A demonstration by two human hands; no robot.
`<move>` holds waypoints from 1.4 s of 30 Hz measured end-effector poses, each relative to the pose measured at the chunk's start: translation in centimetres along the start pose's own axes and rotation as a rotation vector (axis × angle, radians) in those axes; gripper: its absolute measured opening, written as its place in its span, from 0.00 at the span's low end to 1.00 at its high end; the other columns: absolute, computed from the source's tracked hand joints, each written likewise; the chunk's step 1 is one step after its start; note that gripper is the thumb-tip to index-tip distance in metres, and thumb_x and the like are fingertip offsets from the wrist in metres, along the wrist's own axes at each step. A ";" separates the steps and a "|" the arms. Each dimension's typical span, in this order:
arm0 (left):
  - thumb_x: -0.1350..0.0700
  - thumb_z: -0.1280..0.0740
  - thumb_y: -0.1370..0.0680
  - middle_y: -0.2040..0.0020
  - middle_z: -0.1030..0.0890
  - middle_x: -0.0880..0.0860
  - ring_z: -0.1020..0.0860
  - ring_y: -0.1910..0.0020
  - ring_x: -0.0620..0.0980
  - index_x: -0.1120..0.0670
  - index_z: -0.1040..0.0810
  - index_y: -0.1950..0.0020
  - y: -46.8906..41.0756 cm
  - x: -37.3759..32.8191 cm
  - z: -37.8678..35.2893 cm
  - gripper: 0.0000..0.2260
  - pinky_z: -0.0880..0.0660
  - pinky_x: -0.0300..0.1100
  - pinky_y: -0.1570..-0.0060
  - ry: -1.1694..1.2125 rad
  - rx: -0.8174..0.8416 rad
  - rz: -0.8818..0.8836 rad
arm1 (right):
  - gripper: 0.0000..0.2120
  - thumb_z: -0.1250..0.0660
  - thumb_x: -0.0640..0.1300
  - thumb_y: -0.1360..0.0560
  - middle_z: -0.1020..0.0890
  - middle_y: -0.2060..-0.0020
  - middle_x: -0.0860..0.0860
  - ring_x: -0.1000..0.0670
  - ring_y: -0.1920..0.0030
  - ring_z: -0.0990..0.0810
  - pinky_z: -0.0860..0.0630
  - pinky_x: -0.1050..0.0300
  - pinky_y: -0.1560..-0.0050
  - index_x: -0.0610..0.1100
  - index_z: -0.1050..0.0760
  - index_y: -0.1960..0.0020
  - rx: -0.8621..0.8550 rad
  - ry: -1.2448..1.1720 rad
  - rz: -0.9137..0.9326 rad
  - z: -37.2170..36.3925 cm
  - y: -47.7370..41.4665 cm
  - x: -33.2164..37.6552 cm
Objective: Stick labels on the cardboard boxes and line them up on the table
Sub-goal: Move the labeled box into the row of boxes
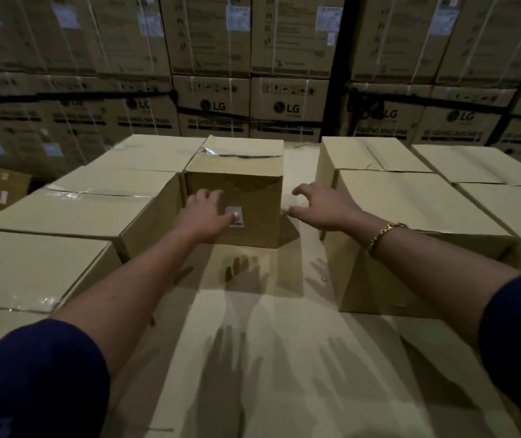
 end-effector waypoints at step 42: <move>0.32 0.43 0.20 0.32 0.26 0.60 0.27 0.33 0.60 0.42 0.32 0.24 32.3 -0.7 10.5 0.27 0.26 0.57 0.38 0.131 -0.200 0.066 | 0.19 0.29 0.59 0.24 0.18 0.49 0.51 0.48 0.49 0.17 0.16 0.43 0.52 0.55 0.23 0.35 -0.234 -0.471 -0.015 4.1 29.4 3.0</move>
Point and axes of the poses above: each hand's wrist, its own y-axis away from the middle knuckle, its own z-axis out of the back of the hand, x = y × z, the point moved 5 cm from there along -y, towards the middle knuckle
